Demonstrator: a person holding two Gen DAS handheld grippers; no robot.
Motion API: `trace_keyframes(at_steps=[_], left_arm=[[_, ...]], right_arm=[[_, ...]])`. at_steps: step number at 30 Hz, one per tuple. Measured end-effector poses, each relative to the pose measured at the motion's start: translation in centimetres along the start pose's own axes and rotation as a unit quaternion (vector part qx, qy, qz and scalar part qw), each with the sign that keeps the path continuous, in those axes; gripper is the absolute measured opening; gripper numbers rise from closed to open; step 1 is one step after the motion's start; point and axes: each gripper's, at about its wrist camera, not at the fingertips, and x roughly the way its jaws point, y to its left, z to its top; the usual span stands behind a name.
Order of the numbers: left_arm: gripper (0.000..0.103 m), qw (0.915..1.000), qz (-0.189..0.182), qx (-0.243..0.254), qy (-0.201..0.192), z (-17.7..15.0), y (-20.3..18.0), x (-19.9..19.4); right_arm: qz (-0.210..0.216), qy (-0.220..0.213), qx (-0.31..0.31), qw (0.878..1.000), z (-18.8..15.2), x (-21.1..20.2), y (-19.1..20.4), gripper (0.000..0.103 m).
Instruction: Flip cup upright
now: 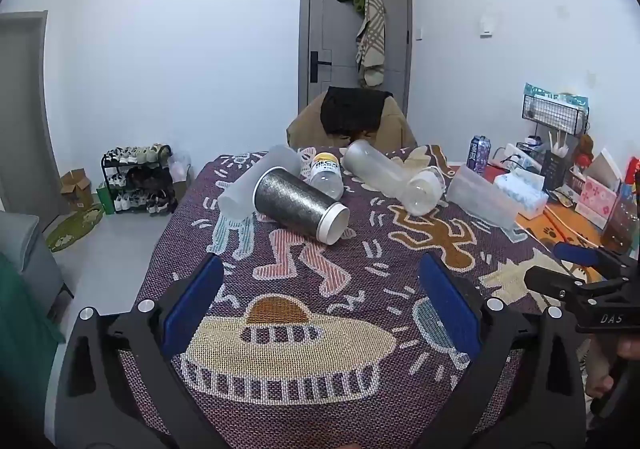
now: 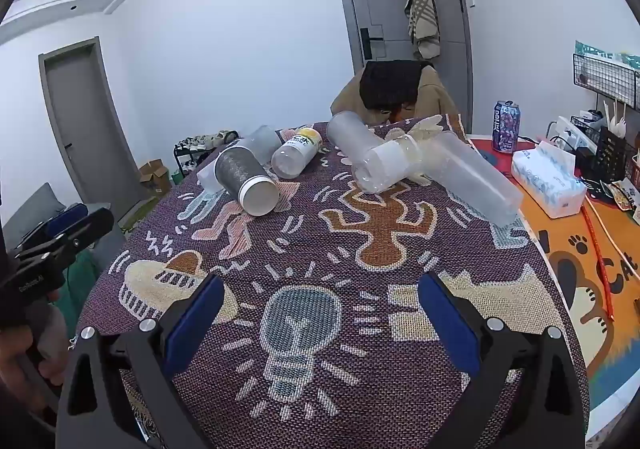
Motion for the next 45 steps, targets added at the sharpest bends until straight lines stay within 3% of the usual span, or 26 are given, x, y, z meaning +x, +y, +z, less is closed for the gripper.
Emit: trace_keyframes(at_steps=[15,45], left_arm=[[0.097,0.9994,-0.021,0.002,-0.026,0.1,0.2,-1.2],[0.097,0.9994,-0.029,0.003,-0.020,0.0,-0.9,-1.1]], right_arm=[[-0.003,-0.007,-0.003,1.000,0.1,-0.5,0.6,0.095],[-0.016,-0.018,0.007,1.000,-0.4,-1.7,-0.3,0.095]])
